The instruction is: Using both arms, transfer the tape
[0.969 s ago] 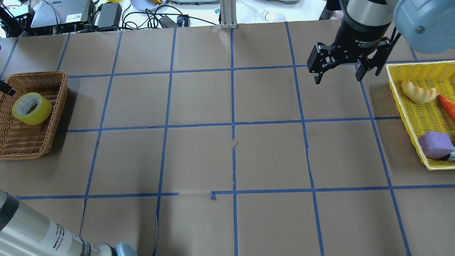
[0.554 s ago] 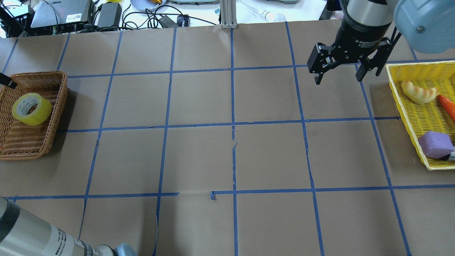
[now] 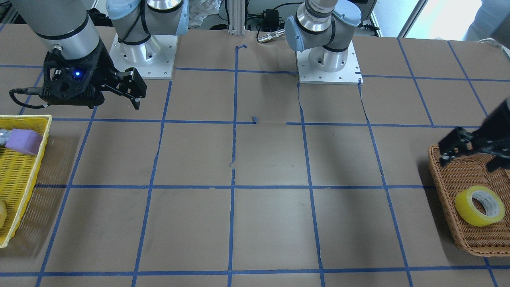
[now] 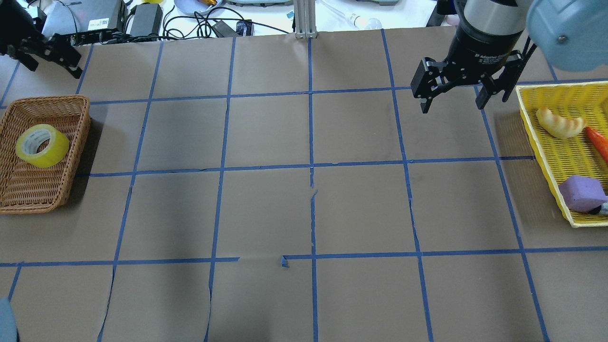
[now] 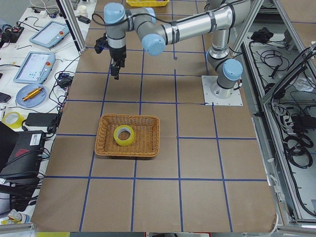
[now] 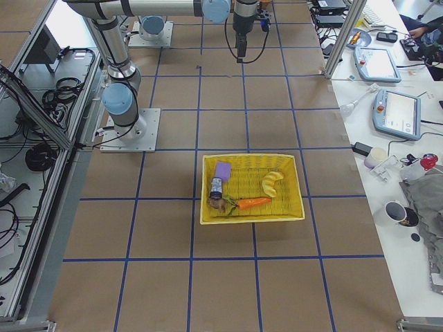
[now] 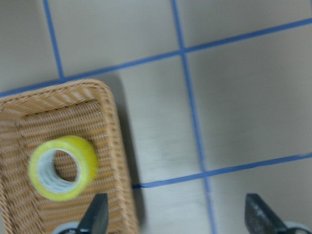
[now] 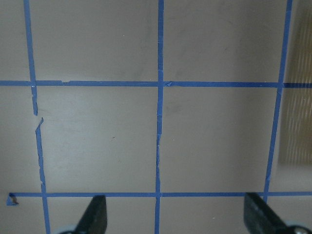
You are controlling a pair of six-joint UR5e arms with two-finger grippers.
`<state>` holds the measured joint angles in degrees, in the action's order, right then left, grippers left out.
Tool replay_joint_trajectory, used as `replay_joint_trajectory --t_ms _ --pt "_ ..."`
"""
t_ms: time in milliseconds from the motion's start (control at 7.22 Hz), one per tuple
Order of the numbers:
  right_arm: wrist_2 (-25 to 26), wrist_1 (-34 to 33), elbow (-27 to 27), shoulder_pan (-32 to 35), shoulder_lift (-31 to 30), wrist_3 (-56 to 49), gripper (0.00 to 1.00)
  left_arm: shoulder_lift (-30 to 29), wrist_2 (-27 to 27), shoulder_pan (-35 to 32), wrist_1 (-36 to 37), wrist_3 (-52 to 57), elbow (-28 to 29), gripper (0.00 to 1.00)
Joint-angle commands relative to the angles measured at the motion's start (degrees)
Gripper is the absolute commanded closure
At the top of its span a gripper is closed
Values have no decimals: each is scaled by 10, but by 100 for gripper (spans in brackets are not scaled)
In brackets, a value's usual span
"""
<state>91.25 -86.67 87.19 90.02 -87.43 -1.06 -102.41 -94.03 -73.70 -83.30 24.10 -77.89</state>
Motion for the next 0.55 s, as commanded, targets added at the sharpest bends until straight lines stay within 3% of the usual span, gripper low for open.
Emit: replay_joint_trajectory --t_ms 0,277,415 --pt "-1 -2 1 0 1 0 0 79 -15 -134 -27 -198 -40 0" --pt "0 -2 0 -1 -1 -1 0 144 -11 -152 -36 -248 -91 0" --pt "0 -1 0 -2 0 0 0 145 -5 -158 -44 -251 -96 0"
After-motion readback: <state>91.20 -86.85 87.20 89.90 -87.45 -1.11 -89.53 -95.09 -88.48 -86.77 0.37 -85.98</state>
